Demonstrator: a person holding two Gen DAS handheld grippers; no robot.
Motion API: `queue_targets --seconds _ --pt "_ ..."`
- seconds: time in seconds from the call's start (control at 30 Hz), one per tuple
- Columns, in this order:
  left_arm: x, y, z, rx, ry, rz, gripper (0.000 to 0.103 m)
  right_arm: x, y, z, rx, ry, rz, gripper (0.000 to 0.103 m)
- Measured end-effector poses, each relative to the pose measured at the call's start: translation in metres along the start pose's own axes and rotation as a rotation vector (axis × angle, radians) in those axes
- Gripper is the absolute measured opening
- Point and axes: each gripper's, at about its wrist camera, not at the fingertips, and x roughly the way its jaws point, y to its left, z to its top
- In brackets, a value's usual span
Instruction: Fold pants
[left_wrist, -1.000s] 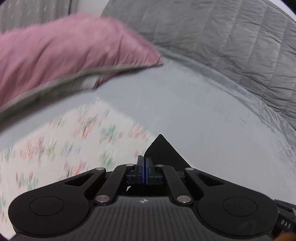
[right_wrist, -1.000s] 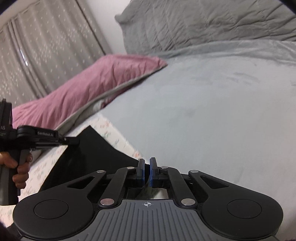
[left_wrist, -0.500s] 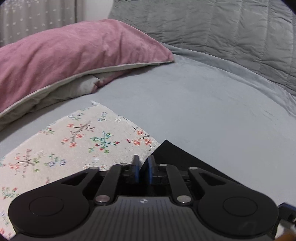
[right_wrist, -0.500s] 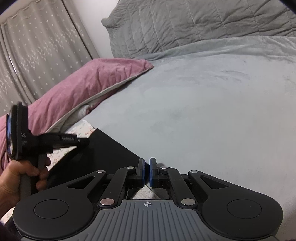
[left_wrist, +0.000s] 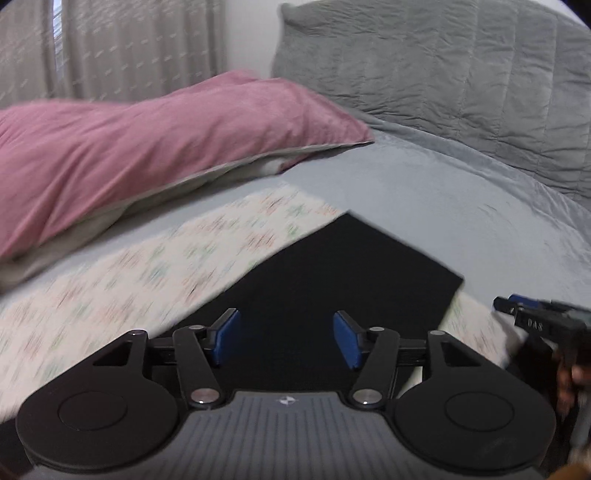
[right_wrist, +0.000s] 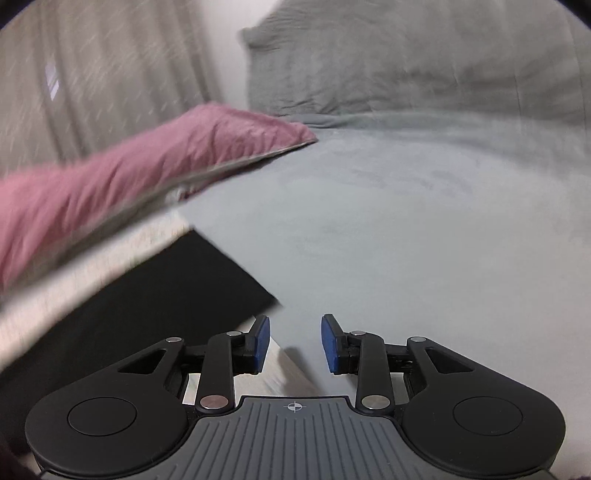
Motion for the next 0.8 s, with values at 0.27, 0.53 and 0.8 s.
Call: queue_targets --seconds 0.27,0.53,0.8 --pt "-0.127 0.059 -0.09 -0.243 0.022 0.107 0.089 -0.096 0.013 -0.002 -0.298 0.034 0.016 0.056" --pt "-0.216 0.119 -0.155 -0.365 -0.004 0.25 0.099 -0.147 0.071 -0.003 -0.395 0.073 0.12 0.075" --pt "-0.247 0.247 -0.189 -0.377 0.028 0.493 0.099 -0.139 0.19 -0.017 -0.558 0.112 0.308 0.077"
